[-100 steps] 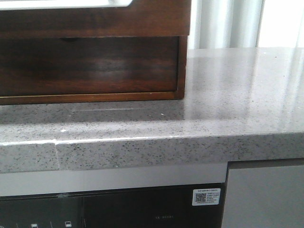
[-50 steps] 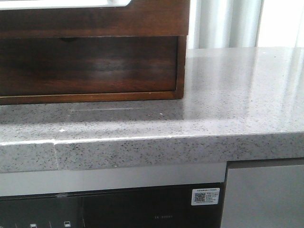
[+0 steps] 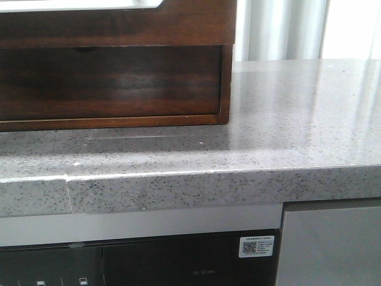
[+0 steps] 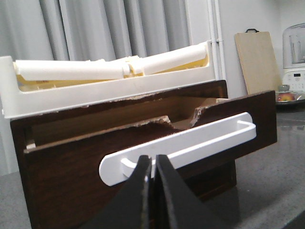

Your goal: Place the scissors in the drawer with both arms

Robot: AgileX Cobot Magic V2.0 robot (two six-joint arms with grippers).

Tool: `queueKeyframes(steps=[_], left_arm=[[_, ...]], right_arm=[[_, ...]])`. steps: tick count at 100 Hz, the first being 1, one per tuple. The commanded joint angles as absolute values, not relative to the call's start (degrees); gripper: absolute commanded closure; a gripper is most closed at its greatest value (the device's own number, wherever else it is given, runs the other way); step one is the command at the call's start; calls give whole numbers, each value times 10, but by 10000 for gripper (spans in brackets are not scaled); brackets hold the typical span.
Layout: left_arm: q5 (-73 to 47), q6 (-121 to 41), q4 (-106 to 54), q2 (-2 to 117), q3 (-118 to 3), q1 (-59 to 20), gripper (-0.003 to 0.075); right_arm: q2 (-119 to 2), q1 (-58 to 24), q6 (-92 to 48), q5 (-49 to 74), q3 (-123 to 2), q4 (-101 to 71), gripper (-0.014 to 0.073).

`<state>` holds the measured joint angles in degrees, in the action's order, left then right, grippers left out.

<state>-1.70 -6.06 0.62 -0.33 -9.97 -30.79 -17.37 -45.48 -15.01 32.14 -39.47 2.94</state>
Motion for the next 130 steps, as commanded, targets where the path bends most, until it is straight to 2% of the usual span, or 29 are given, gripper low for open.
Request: queueKeyframes(steps=[1, 29, 109, 117, 130], left_arm=[[40, -55, -7, -21, -99, -312, 740], [45, -55, -97, -21, -57, -312, 740], [47, -55, -112, -21, -41, -311, 740], [47, -55, -53, -21, -27, -289, 740], [56, -55, -53, -21, 3, -195, 740]], right_arm=[[-139, -453, -146, 270, -371, 31, 659], [-51, -453, -146, 273, -282, 30, 659], [-48, -453, -146, 281, -263, 19, 659], [-48, -453, -146, 281, -263, 19, 659], [-48, -453, -146, 281, -263, 19, 659]])
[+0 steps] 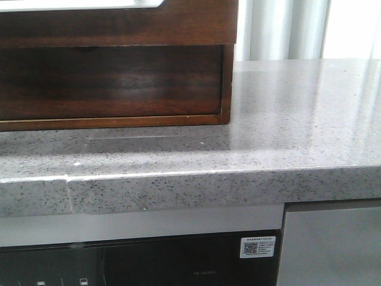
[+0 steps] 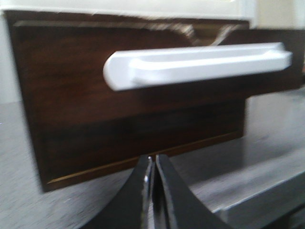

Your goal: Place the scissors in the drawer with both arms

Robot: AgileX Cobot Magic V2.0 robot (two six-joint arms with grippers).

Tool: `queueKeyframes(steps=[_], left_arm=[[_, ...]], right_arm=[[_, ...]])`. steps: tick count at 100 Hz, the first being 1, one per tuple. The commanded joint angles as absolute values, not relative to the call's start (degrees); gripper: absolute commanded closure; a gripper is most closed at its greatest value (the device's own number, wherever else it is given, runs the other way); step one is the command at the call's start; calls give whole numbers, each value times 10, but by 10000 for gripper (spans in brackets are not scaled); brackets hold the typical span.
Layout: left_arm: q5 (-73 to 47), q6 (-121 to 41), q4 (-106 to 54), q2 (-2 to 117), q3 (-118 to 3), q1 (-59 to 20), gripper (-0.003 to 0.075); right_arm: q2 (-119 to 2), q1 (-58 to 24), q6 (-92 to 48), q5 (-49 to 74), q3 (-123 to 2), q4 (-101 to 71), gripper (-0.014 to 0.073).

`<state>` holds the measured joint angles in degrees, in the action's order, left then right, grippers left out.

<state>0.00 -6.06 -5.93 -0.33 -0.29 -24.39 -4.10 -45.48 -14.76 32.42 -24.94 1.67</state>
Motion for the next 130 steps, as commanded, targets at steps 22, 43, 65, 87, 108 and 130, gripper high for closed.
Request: queueKeyframes(steps=[22, 43, 65, 87, 108, 130], left_arm=[[46, -50, -36, -22, 10, -64, 740], [35, 63, 21, -23, 10, -22, 740], [-101, 63, 0, -23, 10, -9, 740], [-162, 60, 0, -23, 10, -9, 740], [-163, 60, -11, -22, 10, -9, 740], [-163, 60, -11, -22, 10, -9, 740]], right_arm=[[-48, -453, -146, 281, -263, 19, 659], [-48, -453, -146, 281, -263, 19, 659], [-48, -453, -146, 281, -263, 19, 659], [-48, -453, -146, 281, -263, 19, 659], [-48, -453, -146, 281, -263, 19, 659], [-48, -453, -146, 281, -263, 19, 659]])
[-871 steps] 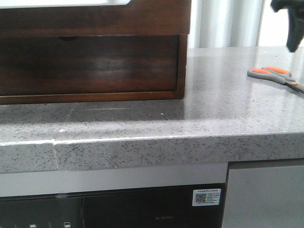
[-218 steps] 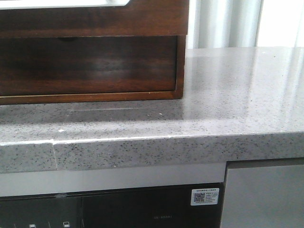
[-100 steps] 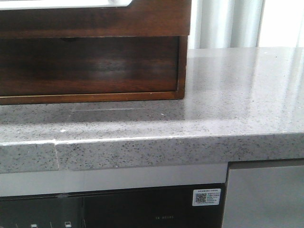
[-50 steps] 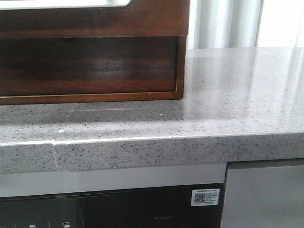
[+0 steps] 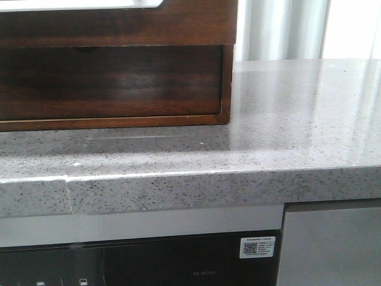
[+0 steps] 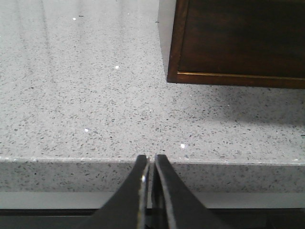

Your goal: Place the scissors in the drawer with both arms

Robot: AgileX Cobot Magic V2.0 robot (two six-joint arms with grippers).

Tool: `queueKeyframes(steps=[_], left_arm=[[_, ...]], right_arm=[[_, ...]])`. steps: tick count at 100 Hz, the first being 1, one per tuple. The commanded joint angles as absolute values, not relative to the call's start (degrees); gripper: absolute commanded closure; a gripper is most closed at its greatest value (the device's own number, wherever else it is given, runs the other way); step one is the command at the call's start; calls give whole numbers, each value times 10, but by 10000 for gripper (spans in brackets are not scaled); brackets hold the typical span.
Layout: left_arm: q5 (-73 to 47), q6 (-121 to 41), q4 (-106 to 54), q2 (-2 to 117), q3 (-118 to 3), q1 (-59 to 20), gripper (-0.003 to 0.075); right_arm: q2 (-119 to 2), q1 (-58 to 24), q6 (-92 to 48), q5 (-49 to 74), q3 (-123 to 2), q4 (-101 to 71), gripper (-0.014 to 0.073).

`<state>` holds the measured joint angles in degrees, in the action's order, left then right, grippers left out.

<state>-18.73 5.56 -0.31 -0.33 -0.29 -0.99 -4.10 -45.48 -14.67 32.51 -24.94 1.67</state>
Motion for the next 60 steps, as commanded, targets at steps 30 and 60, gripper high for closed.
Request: queueKeyframes(steps=[30, 60], left_arm=[[-163, 60, -11, -22, 10, -9, 740], [-163, 60, -11, -22, 10, -9, 740]], right_arm=[[-48, -453, -146, 281, -263, 19, 659], [-48, -453, -148, 281, -262, 38, 659]])
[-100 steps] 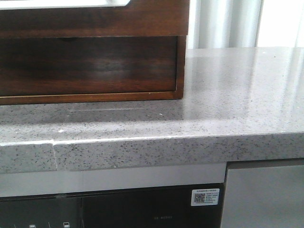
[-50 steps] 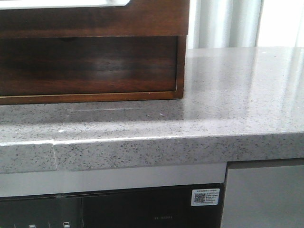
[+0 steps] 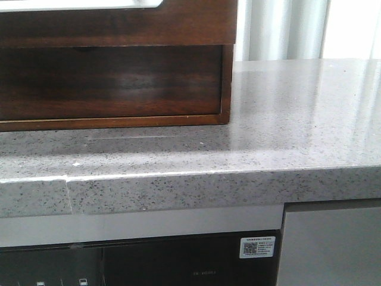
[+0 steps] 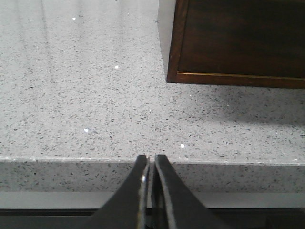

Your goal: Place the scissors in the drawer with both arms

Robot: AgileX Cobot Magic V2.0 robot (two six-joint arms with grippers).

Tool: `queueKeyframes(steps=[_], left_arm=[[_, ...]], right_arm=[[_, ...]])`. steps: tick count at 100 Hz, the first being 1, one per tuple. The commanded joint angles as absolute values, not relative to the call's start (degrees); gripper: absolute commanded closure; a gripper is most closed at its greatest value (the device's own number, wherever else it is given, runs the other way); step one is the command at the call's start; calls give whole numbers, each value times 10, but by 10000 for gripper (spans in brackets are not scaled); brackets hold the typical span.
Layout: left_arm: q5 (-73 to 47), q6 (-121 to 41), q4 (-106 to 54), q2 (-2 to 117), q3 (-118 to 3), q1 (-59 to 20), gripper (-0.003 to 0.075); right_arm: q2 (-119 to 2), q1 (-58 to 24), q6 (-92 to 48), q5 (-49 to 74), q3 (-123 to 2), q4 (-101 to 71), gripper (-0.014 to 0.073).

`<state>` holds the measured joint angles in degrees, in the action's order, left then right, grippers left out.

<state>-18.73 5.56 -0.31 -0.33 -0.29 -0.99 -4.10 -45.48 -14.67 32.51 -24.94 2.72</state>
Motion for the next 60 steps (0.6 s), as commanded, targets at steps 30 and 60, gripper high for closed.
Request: queueKeyframes(steps=[30, 60], left_arm=[[-163, 60, -11, -22, 10, -9, 740], [-163, 60, -11, -22, 10, -9, 740]], right_arm=[[-48, -378, -117, -92, -153, 67, 659], [-47, -156, 44, -322, -56, 65, 659]])
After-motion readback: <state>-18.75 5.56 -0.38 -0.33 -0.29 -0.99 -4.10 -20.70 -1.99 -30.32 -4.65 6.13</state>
